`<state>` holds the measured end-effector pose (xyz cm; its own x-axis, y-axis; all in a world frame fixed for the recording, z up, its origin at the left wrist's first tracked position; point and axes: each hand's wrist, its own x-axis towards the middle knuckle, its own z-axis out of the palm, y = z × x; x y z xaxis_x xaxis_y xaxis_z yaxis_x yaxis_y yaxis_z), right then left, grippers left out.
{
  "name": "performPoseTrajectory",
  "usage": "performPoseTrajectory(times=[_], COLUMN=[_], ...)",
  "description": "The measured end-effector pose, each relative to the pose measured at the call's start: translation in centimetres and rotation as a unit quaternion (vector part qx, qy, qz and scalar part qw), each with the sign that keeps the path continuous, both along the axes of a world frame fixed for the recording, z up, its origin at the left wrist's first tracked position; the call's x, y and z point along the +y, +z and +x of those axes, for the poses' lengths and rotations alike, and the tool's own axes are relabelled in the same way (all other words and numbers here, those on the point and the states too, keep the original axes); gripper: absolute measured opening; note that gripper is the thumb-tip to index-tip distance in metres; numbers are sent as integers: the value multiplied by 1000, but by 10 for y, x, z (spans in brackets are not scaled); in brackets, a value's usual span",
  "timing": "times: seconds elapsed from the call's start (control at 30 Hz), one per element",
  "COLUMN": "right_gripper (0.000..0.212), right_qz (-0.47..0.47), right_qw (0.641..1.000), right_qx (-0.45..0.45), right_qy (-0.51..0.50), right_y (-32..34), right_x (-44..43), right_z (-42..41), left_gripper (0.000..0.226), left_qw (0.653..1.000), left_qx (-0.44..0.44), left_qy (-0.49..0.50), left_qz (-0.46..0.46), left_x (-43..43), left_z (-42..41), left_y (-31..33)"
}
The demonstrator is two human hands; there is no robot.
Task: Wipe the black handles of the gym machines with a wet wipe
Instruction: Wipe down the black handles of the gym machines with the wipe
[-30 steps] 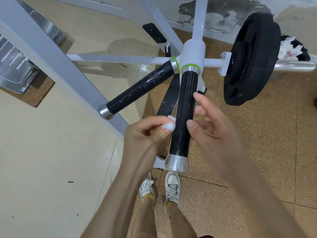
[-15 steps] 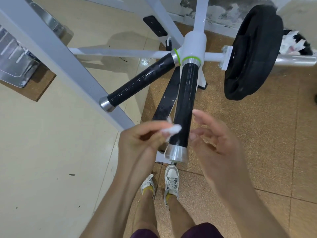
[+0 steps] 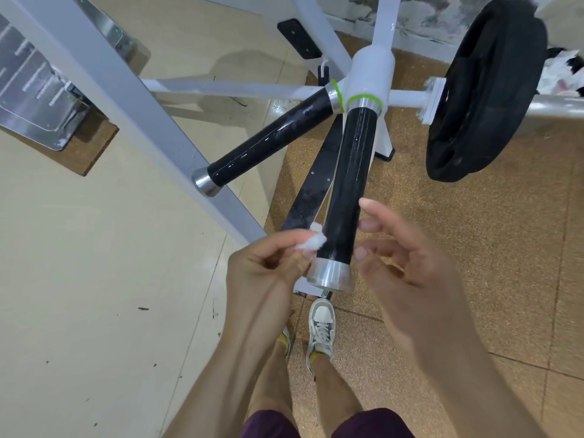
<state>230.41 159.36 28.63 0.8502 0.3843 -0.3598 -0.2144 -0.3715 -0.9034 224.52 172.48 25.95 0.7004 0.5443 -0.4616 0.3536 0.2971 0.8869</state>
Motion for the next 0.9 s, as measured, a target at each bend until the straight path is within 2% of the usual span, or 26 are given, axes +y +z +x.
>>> performPoseTrajectory(times=[0.17, 0.3, 0.4, 0.5, 0.57, 0.63, 0.73, 0.83, 0.9], right_gripper=[57, 60, 56, 33, 17, 27, 22, 20, 26], right_qz=[55, 73, 59, 81, 177, 256, 221, 150, 125], right_qw=[997, 995, 997, 994, 974, 938, 949, 963, 964], right_qx=[38, 58, 50, 50, 121, 226, 213, 158, 120], right_qy=[-26, -26, -15, -53, -67, -62, -69, -160, -200], right_y=[-6, -9, -8, 0, 8, 12, 10, 2, -3], right_x=[-1, -3, -6, -10, -17, -24, -30, -32, -27], right_z=[-3, -2, -5, -11, -16, -22, -30, -28, -24], left_gripper=[11, 15, 25, 22, 19, 17, 19, 37, 29], left_qw=[999, 999, 996, 988, 965, 937, 915, 920, 902], left_qx=[11, 21, 37, 29, 9, -1, 8, 20, 35], left_qy=[-6, -18, -73, -117, -163, -192, -207, -214, -196], left_qz=[-51, -35, 32, 96, 203, 293, 345, 328, 382], left_x=[1, 0, 9, 4, -10, -26, -41, -39, -34], left_z=[10, -7, -25, -29, -27, -23, -22, -22, -20], left_y=[-1, 3, 13, 35, 52, 61, 58, 55, 54])
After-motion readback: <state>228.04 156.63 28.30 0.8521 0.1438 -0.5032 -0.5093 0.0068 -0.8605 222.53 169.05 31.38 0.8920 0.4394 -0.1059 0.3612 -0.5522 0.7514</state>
